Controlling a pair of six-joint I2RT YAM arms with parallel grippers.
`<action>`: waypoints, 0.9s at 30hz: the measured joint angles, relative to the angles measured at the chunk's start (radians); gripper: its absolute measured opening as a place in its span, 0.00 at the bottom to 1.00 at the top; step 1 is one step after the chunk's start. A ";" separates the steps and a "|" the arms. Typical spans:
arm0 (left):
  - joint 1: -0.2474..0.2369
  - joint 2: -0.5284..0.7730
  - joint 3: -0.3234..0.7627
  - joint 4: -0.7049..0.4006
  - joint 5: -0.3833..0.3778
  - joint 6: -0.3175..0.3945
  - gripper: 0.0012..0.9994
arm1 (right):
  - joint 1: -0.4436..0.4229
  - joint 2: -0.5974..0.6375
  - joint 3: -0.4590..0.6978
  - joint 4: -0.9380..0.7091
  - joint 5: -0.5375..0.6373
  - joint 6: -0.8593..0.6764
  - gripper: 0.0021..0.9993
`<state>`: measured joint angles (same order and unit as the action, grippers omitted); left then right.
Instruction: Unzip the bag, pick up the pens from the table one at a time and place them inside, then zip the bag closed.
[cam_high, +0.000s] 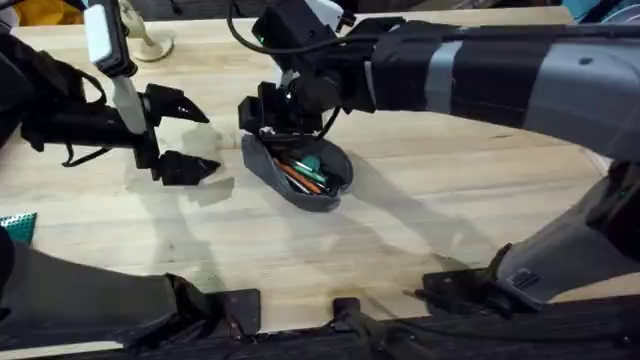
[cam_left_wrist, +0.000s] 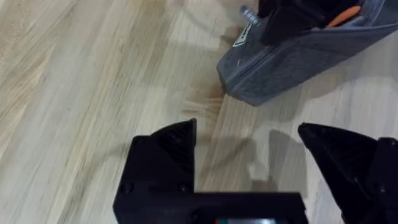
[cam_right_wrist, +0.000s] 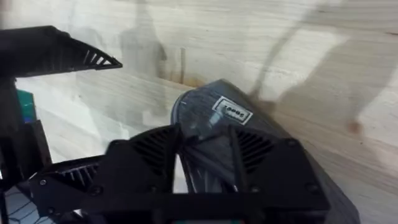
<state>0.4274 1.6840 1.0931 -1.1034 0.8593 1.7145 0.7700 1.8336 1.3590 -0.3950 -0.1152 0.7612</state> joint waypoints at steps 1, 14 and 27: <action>0.000 0.000 0.000 0.000 0.000 0.000 0.99 | 0.000 0.000 0.000 0.000 -0.003 0.000 0.40; 0.000 0.000 0.000 0.000 0.000 0.000 0.99 | -0.018 0.000 0.000 0.006 -0.033 -0.012 0.03; 0.000 0.000 0.000 0.000 0.000 0.000 0.99 | -0.038 -0.100 0.000 -0.019 -0.045 -0.187 0.03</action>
<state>0.4274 1.6840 1.0931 -1.1038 0.8593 1.7142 0.7322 1.7340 1.3594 -0.4141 -0.1602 0.5742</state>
